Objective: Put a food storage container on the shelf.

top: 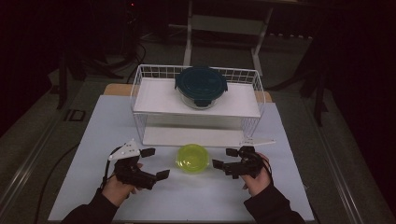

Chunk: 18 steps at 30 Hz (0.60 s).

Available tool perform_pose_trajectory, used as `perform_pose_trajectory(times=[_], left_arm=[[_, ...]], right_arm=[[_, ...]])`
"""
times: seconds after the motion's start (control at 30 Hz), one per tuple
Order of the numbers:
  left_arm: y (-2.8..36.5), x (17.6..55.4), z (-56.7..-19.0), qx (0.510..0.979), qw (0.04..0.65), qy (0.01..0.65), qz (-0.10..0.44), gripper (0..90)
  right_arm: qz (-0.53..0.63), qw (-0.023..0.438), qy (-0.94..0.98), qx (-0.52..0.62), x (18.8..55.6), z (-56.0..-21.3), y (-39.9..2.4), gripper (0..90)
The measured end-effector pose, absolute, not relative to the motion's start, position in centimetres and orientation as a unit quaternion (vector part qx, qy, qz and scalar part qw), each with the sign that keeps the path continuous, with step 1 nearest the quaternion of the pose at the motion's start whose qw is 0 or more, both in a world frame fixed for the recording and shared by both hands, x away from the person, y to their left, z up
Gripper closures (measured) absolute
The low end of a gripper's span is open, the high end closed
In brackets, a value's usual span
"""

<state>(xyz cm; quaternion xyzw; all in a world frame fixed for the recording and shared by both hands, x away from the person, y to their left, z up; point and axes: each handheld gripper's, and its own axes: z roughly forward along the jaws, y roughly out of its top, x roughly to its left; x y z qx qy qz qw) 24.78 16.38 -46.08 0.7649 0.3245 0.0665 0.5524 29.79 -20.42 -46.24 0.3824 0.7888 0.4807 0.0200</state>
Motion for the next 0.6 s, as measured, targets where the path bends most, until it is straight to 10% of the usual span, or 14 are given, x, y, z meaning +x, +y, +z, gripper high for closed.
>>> perform_pose_trajectory(times=[0.6], left_arm=[[15.2,31.1,-48.0,0.728,0.518,0.434,-0.117,5.2]], right_arm=[[0.468,-0.073,0.743,0.472,32.0,-47.6,-19.1,28.8]])
